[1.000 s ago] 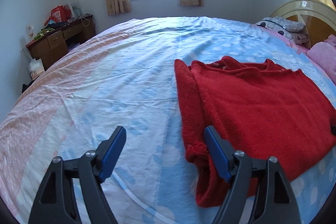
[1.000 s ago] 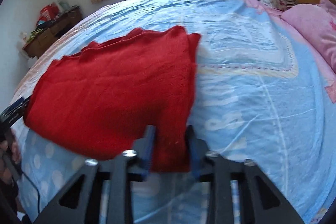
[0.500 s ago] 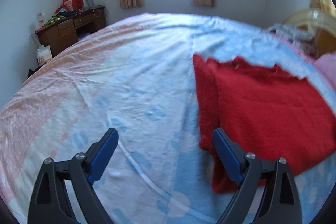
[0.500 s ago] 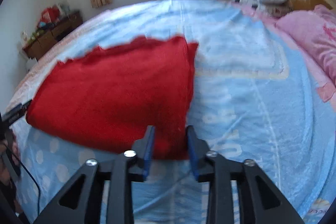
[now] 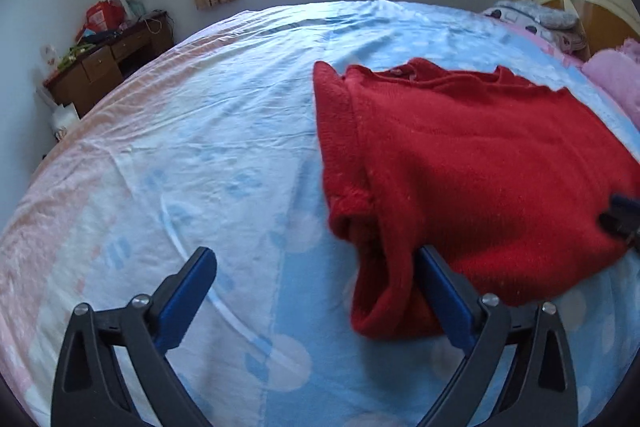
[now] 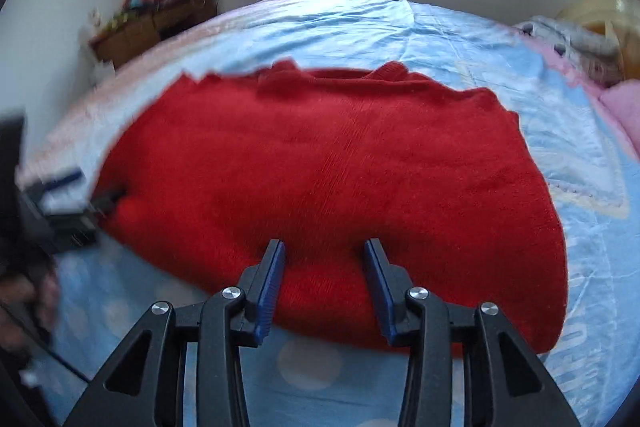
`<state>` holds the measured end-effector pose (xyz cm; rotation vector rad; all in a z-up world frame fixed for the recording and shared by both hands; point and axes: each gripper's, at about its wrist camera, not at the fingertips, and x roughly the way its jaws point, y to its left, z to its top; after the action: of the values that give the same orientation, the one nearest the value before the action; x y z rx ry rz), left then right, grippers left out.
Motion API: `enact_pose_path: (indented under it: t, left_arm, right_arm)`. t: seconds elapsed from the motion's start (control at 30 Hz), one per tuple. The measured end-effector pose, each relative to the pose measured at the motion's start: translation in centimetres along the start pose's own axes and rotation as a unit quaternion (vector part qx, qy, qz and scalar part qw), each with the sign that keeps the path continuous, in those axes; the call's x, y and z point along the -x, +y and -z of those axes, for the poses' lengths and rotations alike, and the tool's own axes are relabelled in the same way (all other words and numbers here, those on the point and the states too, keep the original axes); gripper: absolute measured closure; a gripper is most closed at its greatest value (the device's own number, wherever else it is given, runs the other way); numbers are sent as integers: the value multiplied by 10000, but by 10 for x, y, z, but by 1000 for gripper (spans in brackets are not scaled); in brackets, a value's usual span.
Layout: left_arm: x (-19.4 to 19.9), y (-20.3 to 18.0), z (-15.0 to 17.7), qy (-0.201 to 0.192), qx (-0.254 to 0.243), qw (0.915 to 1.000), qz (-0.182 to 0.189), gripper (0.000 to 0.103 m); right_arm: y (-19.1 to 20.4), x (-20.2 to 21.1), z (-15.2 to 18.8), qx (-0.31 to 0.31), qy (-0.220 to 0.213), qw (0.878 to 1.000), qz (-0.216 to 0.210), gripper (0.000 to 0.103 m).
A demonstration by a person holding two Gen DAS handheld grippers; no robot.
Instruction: Fold small clothes
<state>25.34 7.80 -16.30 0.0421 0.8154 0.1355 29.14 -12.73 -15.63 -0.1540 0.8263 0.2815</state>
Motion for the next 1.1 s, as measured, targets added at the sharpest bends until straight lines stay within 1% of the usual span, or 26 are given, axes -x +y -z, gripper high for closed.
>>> enact_pose_path:
  t: [0.03,0.07,0.17,0.23,0.3,0.37,0.43,0.5,0.53,0.6,0.73,0.9,1.03,1.1]
  left_arm:
    - [0,0,1,11,-33,10000,4,0]
    - [0,0,2,5,-41,10000,30,0]
    - [0,3,4,17,53,9999,126,0]
    - [-1,4,4,39,135,9997,201,0]
    - [-1,5,5,38,174,9995,247,0]
    - [0,4,6,34,193,9994,270,0]
    - [0,6,6,37,214,9993,307,0]
    - [-1,8,6,53,262,9990,365,0]
    - [-1,9,6,65,289,9988,401,0]
    - [-2,11,7,86,358,9981,486,0]
    - [0,12,8,88,371,9977,561,0]
    - [7,14,12,64,298,9975,634,0]
    - [20,31,18,-53,370,9965,745,0]
    - [29,44,21,-239,408,9964,705,0]
  right_arm:
    - [7,1,5,197,-73,9996,163,60]
    - [10,2,7,271,-90,9993,238,59]
    - [15,7,4,217,-56,9993,291,59]
    - [17,14,-4,121,-217,9996,107,59]
    - [27,16,-18,135,-344,9993,-53,59]
    - [41,10,-30,207,-356,9990,-149,59]
    - [53,-1,-33,306,-266,9990,-162,59]
    - [62,-17,-30,368,-53,9991,-194,59]
    - [65,-22,-25,372,-61,9992,-156,58]
    - [69,-19,-16,483,-235,9985,-52,56]
    - [75,-13,-6,646,-267,9975,120,56]
    - [73,-13,-4,629,-270,9976,110,56]
    - [76,-8,-1,664,-295,9972,165,56]
    - [75,-5,3,633,-328,9974,131,56]
